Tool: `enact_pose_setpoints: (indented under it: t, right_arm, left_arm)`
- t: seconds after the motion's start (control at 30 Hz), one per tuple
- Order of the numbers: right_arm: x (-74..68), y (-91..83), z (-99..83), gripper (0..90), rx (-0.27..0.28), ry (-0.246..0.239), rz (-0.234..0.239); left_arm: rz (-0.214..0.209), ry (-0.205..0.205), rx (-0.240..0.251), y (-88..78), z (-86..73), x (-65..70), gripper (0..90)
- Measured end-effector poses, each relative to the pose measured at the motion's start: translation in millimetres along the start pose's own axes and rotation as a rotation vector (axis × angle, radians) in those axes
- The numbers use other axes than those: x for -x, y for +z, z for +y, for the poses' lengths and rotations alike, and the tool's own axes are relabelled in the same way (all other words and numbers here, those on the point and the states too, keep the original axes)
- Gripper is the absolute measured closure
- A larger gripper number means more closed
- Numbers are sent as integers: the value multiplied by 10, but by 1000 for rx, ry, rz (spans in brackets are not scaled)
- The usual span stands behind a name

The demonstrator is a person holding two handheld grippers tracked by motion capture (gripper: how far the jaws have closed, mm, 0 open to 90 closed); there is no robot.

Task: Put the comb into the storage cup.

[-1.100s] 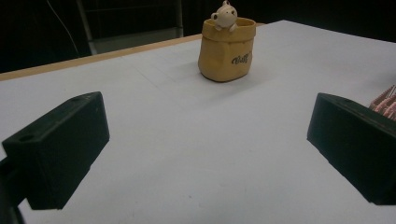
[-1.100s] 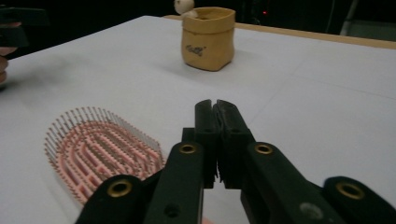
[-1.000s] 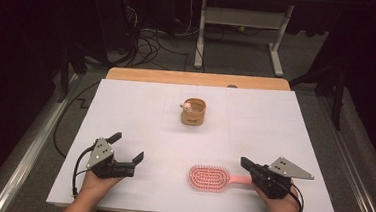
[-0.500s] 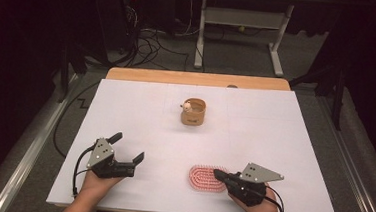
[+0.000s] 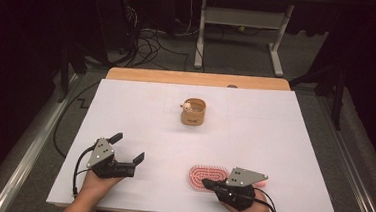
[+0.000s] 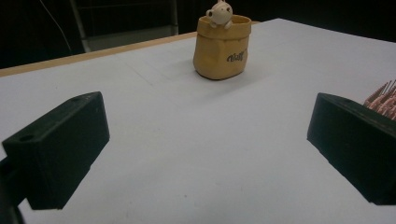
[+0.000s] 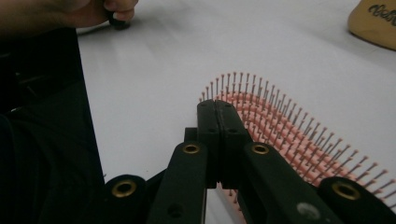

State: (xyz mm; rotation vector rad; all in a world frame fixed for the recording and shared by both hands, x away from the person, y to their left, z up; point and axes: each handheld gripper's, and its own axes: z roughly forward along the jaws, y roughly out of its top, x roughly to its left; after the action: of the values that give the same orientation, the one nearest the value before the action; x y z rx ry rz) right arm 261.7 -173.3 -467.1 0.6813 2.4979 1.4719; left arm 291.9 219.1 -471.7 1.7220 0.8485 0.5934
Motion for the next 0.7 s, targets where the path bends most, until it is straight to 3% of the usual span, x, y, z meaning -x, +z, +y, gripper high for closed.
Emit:
enact_pose_setpoints:
  t: [0.3,0.43,0.7]
  right_arm:
    - [-89,104,-16,900,-72,-56,34]
    - [-102,149,-37,900,-120,-74,31]
    - [-130,187,-30,900,-160,-90,16]
  left_arm:
    - [-5,5,3,-3,1,5,0]
    - [-5,5,2,-3,0,5,0]
    - [-6,4,2,-2,0,8,0]
